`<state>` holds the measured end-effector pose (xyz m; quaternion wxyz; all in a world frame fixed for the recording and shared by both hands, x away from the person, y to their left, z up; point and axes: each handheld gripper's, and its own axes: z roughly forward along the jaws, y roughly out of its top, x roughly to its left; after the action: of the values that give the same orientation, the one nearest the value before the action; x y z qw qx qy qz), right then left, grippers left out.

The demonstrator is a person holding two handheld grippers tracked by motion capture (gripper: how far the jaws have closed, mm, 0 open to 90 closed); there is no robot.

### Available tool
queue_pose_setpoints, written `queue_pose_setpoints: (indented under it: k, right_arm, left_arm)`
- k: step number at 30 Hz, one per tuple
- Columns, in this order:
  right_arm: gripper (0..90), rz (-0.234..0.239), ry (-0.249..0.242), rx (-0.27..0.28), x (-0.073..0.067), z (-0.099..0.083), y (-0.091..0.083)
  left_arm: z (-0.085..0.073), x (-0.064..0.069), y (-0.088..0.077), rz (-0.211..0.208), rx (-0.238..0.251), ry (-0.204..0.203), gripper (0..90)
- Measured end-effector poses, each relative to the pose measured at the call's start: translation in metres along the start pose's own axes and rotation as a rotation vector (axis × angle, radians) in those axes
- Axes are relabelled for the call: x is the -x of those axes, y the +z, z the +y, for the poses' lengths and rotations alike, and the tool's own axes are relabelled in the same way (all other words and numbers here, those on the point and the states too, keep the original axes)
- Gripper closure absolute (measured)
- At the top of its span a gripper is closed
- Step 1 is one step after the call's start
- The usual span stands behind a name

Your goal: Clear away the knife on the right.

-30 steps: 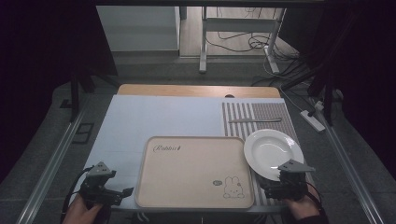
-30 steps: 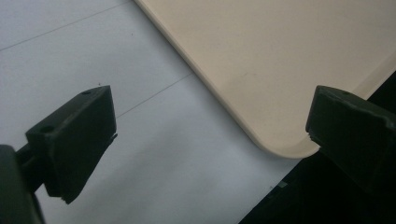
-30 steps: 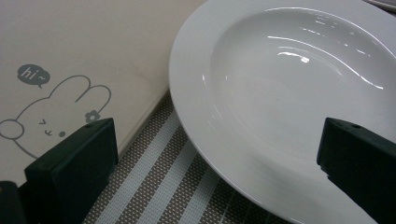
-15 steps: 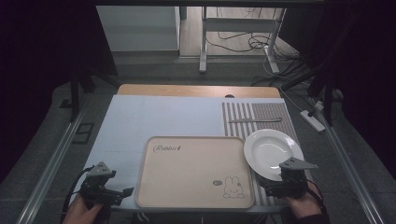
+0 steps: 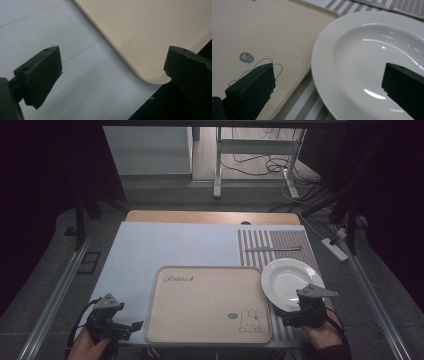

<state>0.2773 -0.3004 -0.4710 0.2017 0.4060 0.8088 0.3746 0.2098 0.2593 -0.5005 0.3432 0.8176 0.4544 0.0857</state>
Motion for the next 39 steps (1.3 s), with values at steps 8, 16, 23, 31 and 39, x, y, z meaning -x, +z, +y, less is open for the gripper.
queue_pose_setpoints:
  k: [8, 16, 23, 31, 39]
  right_arm:
    - [0.0, 0.018, 0.026, 0.015, 0.005, 0.008, 0.007]
    - [0.0, 0.017, 0.024, -0.003, 0.008, 0.015, 0.018]
    - [0.0, 0.002, 0.012, -0.026, 0.012, 0.024, 0.027]
    - [0.0, -0.039, 0.015, -0.072, 0.022, 0.031, 0.042]
    - [0.0, -0.06, 0.028, -0.078, 0.033, 0.039, 0.048]
  left_arm:
    - [0.0, 0.0, 0.0, 0.001, -0.002, 0.0, 2.7]
    - [0.0, 0.0, 0.001, 0.001, -0.003, -0.001, 2.7]
    - [0.001, 0.0, 0.001, 0.001, -0.004, -0.001, 2.7]
    - [0.001, 0.0, 0.001, 0.002, -0.005, -0.001, 2.7]
    - [0.001, 0.0, 0.001, 0.003, -0.005, 0.0, 2.7]
